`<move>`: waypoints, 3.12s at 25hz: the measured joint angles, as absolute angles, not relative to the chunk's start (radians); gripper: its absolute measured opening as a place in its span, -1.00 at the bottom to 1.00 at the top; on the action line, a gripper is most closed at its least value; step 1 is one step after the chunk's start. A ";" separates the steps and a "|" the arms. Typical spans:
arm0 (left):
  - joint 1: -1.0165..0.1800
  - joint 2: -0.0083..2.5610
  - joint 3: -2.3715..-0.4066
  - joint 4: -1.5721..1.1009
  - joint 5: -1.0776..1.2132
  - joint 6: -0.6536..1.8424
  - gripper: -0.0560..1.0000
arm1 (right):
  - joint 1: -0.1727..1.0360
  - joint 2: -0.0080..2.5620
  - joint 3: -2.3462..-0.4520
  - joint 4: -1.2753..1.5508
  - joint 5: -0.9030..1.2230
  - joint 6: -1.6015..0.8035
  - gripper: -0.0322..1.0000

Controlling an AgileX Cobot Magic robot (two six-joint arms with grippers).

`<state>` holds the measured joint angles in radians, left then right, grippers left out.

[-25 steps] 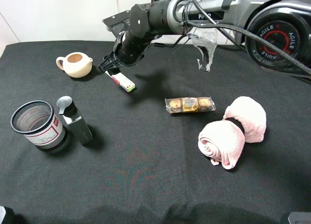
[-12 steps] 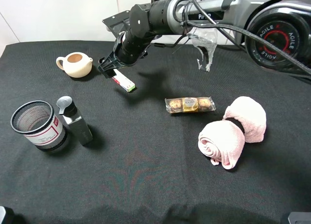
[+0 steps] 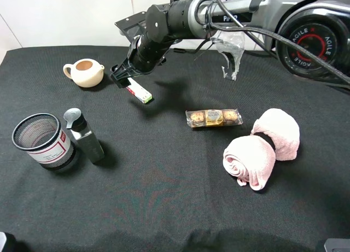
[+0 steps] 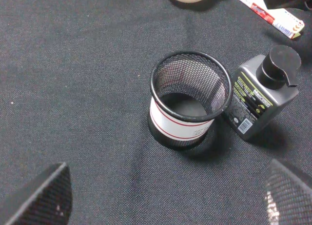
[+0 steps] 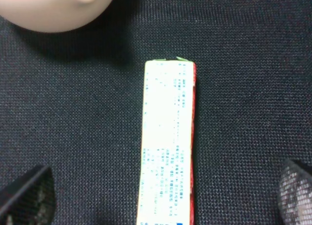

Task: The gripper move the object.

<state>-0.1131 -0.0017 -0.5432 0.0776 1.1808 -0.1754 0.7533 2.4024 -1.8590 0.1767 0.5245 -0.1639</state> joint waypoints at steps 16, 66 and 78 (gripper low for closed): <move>-0.113 -0.002 -0.543 0.078 1.181 -0.175 0.68 | 0.753 2.401 -1.859 0.153 0.683 -0.164 0.41; -0.113 -0.002 -0.543 0.078 1.181 -0.175 0.68 | 0.590 1.985 -1.984 -0.083 1.225 -0.032 0.41; -0.113 -0.002 -0.543 0.078 1.181 -0.175 0.68 | 0.311 1.727 -1.603 -0.079 1.223 0.025 0.41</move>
<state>-0.1131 -0.0017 -0.5432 0.0776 1.1808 -0.1754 0.3111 1.7273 -1.6030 -0.0789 1.2229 0.0253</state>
